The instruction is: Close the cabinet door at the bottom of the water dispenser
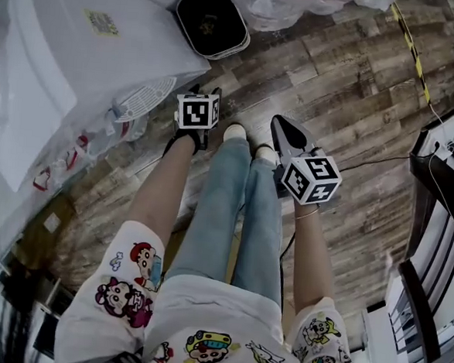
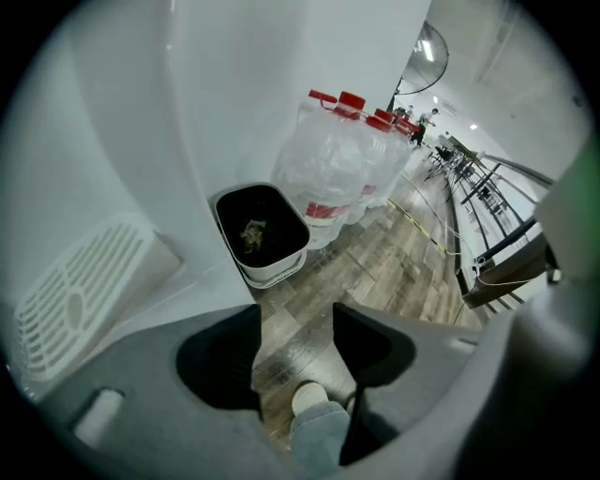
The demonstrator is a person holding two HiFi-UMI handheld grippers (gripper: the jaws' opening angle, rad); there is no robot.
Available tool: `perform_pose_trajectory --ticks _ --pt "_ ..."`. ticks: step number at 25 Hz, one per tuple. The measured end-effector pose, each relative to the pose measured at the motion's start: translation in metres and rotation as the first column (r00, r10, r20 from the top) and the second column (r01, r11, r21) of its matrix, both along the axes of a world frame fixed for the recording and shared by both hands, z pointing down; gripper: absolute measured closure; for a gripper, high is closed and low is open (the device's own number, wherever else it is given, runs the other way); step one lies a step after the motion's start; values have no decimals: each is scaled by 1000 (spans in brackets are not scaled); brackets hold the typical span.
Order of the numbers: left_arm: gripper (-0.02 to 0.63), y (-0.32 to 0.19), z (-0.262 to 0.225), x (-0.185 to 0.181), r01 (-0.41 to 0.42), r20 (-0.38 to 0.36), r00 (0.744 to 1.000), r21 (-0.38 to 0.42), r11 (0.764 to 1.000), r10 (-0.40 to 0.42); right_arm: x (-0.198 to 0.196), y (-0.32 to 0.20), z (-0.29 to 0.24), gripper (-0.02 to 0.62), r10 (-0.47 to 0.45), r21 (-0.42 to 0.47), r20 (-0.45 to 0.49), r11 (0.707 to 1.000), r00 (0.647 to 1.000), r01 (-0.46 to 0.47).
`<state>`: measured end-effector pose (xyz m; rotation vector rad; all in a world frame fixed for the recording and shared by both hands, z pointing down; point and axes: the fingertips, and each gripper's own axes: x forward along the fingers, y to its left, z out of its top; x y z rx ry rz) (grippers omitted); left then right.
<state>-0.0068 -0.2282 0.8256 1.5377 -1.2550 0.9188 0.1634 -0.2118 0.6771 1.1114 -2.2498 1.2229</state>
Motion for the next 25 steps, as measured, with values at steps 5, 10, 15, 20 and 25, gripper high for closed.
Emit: perform_pose_trajectory --ticks 5,10,15,20,25 --pt "367 11 -48 24 42 -44 998 54 998 -40 4 8 -42 584 -69 38 -1 997 998 69" --pt "367 26 -108 52 108 -120 988 127 986 -93 12 18 -92 584 -136 98 -8 986 991 137" --pt "367 48 -181 83 133 -198 976 209 969 -91 25 29 -153 584 -155 157 11 976 988 151" --pt "368 62 -272 100 185 -273 957 330 926 -94 34 32 -234 583 -203 264 36 946 979 187" --pt "370 83 -383 96 257 -340 936 483 837 -91 45 46 -322 583 -240 390 66 900 968 197"
